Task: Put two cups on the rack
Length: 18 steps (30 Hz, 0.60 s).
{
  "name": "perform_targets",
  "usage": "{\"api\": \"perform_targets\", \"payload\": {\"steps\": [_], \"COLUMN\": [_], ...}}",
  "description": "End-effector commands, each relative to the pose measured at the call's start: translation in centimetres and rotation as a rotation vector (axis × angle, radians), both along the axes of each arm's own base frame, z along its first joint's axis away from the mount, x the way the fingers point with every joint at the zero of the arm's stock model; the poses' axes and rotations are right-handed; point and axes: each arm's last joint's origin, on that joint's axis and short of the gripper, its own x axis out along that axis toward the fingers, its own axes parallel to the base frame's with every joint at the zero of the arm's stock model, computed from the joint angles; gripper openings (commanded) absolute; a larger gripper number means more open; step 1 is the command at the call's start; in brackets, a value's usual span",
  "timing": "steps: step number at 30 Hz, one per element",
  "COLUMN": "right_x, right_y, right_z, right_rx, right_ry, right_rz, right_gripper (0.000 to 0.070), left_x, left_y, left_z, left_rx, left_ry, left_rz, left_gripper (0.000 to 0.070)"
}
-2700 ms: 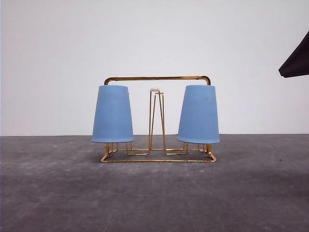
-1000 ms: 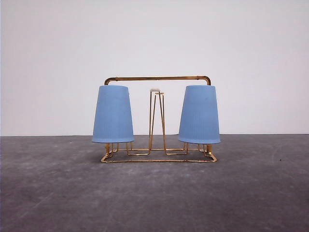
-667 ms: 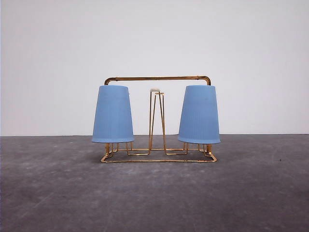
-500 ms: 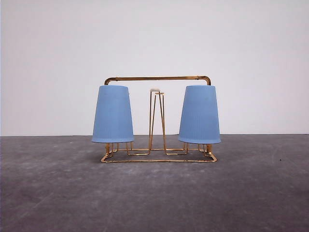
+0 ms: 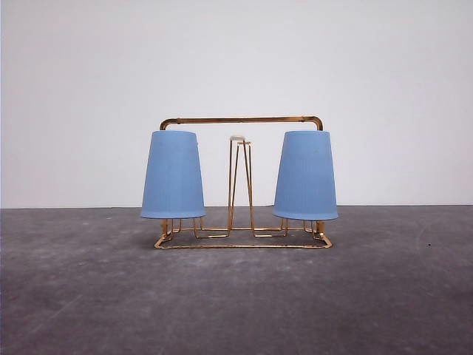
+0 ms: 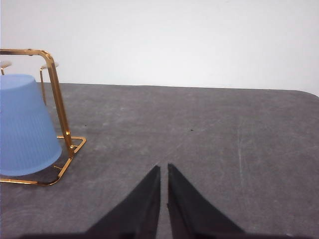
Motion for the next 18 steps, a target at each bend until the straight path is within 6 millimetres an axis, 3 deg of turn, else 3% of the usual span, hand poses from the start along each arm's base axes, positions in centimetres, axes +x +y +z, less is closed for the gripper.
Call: {"api": "perform_targets", "payload": {"steps": [1, 18], "right_x": [0.01, 0.01], "right_y": [0.01, 0.01], "right_z": [0.04, 0.04], "right_rx": [-0.005, -0.005], "right_ry": [-0.009, -0.009], "right_rz": [0.003, 0.003], "right_gripper": [0.0023, 0.0023], "left_x": [0.05, 0.05], "left_y": [0.01, 0.01], "left_z": [-0.47, -0.47], "left_rx": [-0.005, -0.005], "left_ry": [0.018, 0.018], "left_rz": [0.001, 0.001], "left_gripper": [0.0000, 0.0000]}}
